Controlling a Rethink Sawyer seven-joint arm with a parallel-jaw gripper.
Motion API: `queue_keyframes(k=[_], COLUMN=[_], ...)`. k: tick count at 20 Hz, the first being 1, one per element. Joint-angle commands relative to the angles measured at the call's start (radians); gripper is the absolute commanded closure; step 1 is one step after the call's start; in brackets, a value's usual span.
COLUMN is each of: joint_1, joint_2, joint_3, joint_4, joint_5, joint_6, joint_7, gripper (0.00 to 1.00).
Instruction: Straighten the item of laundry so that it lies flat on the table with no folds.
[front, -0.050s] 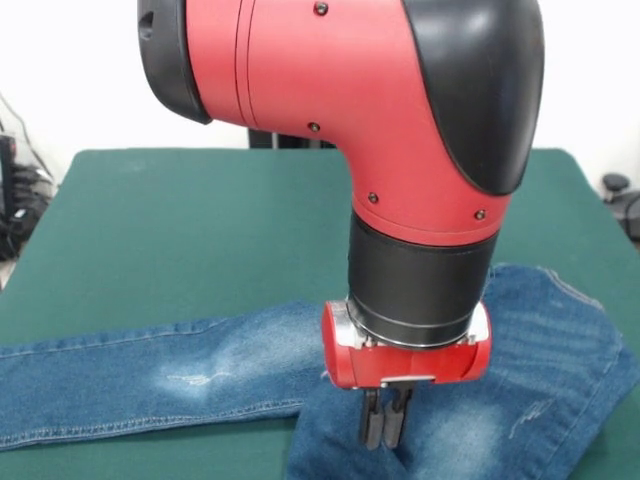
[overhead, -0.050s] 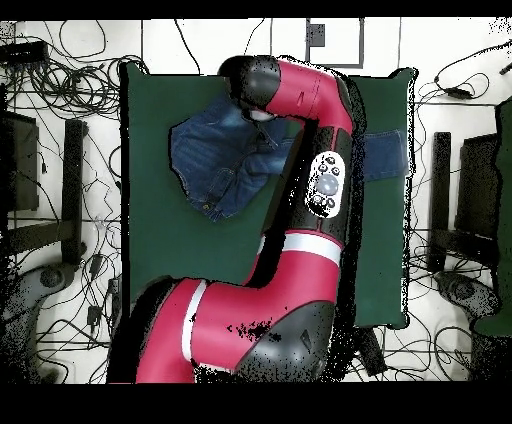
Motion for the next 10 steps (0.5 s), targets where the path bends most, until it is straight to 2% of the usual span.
queue_keyframes(k=[1,10], joint_1=[-0.002,-0.010], joint_2=[0.018,0.036], joint_3=[0.090,0.083], joint_4=[-0.027,-0.084], joint_5=[-0.031,-0.032], joint_6=[0.113,0.167], joint_7=[0.015,0.005], gripper=[1.00,1.00])
